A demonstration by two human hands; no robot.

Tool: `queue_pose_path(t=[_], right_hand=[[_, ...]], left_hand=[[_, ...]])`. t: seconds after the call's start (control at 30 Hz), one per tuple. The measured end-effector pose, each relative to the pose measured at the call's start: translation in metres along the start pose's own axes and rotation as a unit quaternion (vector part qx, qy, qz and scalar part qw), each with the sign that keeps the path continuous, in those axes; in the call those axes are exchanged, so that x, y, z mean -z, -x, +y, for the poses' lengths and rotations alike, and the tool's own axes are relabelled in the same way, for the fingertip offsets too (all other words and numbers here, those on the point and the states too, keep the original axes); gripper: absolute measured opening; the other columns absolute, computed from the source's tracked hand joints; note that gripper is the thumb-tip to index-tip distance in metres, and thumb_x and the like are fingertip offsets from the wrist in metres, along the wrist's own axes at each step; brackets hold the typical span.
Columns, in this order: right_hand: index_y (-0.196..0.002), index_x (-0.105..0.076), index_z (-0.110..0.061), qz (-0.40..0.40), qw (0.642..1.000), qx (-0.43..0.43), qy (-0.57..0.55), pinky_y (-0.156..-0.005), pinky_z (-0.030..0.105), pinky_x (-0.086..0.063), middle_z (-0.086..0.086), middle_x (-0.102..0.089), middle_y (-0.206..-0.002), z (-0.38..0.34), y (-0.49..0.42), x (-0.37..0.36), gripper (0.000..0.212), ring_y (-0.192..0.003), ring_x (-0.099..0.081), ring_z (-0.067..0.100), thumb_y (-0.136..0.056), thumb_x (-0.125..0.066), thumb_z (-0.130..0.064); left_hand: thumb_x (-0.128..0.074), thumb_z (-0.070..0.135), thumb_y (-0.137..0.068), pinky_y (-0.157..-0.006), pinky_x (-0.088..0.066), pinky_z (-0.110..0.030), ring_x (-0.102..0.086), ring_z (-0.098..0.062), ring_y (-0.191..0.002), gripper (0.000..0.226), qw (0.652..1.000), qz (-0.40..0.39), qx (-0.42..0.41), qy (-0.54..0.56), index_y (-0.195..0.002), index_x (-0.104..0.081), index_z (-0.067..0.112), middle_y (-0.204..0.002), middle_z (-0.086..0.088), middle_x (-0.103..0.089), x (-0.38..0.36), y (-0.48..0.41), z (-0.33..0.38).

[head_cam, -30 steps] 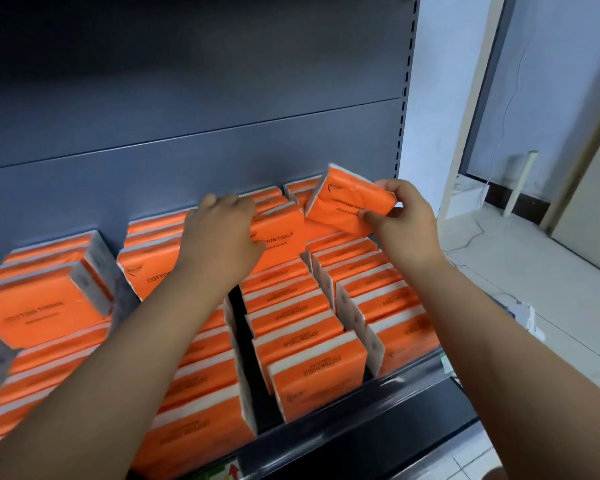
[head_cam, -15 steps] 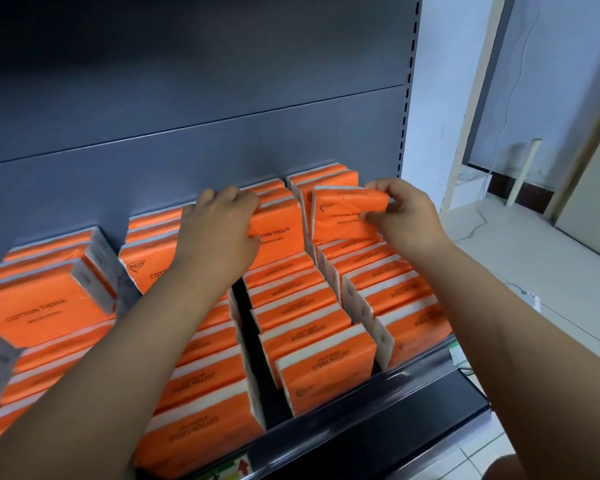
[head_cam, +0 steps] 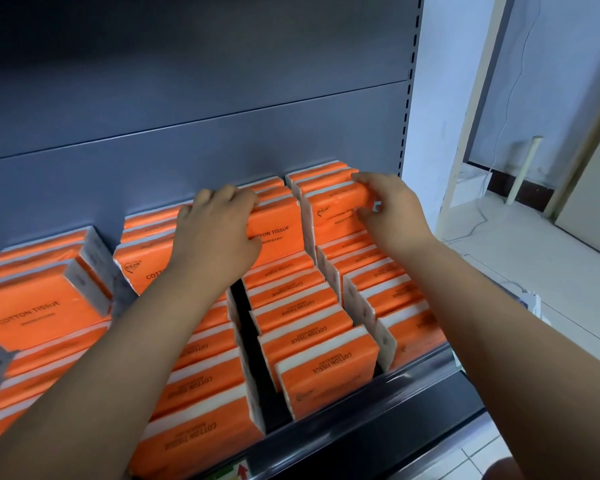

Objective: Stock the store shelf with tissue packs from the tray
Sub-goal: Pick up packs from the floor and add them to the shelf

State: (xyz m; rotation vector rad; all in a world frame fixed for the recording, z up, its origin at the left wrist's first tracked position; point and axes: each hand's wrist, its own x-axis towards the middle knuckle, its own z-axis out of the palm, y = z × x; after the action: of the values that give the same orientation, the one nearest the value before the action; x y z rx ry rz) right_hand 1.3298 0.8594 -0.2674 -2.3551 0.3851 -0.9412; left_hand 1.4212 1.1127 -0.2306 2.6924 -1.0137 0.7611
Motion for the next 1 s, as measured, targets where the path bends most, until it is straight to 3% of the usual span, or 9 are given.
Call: queue_pose_path(t=[0.13,0.47,0.67,0.73,0.87,1.0], right_hand=[[-0.142,-0.060,-0.020,-0.001,1.000,0.002,0.017,-0.104,0.029,-0.040,0.007,-0.058,-0.139,0.000,-0.001,-0.002,0.057,-0.126,-0.055,0.026,-0.089,-0.063,-0.001],[-0.142,-0.059,-0.021,-0.007,0.997,-0.005,0.071,-0.098,0.039,-0.048,0.011,-0.058,-0.132,-0.007,0.000,-0.001,0.052,-0.117,-0.059,0.034,-0.092,-0.057,-0.006],[-0.148,-0.051,-0.022,-0.033,0.986,0.010,0.160,-0.098,0.050,-0.051,0.010,-0.052,-0.143,-0.011,0.004,0.002,0.057,-0.128,-0.049,0.037,-0.092,-0.056,-0.010],[-0.149,-0.050,-0.018,-0.030,0.982,0.029,0.186,-0.104,0.051,-0.048,0.011,-0.049,-0.149,-0.017,0.007,0.004,0.059,-0.136,-0.045,0.037,-0.091,-0.052,-0.007],[-0.153,-0.044,-0.016,-0.030,0.974,0.071,0.211,-0.122,0.049,-0.030,0.011,-0.040,-0.161,-0.028,0.016,0.007,0.066,-0.154,-0.028,0.036,-0.089,-0.030,-0.010],[-0.158,-0.036,-0.018,-0.029,0.973,0.078,0.217,-0.126,0.049,-0.025,0.008,-0.032,-0.167,-0.035,0.026,0.010,0.068,-0.157,-0.021,0.032,-0.093,-0.053,-0.008]], left_hand=[[-0.076,0.030,-0.080,-0.094,-0.048,-0.048,-0.050,-0.034,-0.117,0.053,1.000,-0.001,0.001,0.001,-0.131,-0.059,0.026,-0.128,-0.002,-0.059,-0.001,-0.001,0.000],[-0.076,0.030,-0.083,-0.096,-0.047,-0.047,-0.050,-0.034,-0.119,0.052,1.000,-0.010,0.004,-0.001,-0.132,-0.058,0.026,-0.131,-0.001,-0.059,0.001,0.001,0.000],[-0.075,0.029,-0.082,-0.093,-0.048,-0.047,-0.052,-0.036,-0.116,0.050,1.000,-0.021,0.008,-0.003,-0.129,-0.059,0.023,-0.128,-0.003,-0.060,0.004,0.001,0.003],[-0.075,0.030,-0.082,-0.094,-0.048,-0.046,-0.053,-0.036,-0.115,0.050,1.000,-0.016,0.003,-0.001,-0.129,-0.060,0.021,-0.127,-0.004,-0.061,0.003,0.002,0.004],[-0.074,0.038,-0.084,-0.112,-0.038,-0.049,-0.045,-0.038,-0.130,0.061,1.000,0.008,-0.004,0.003,-0.135,-0.055,0.011,-0.132,-0.012,-0.061,-0.001,0.003,0.007],[-0.066,0.046,-0.091,-0.125,-0.022,-0.052,-0.028,-0.035,-0.150,0.068,0.999,0.025,-0.017,0.016,-0.147,-0.046,0.013,-0.149,-0.010,-0.051,0.002,0.004,0.015]])
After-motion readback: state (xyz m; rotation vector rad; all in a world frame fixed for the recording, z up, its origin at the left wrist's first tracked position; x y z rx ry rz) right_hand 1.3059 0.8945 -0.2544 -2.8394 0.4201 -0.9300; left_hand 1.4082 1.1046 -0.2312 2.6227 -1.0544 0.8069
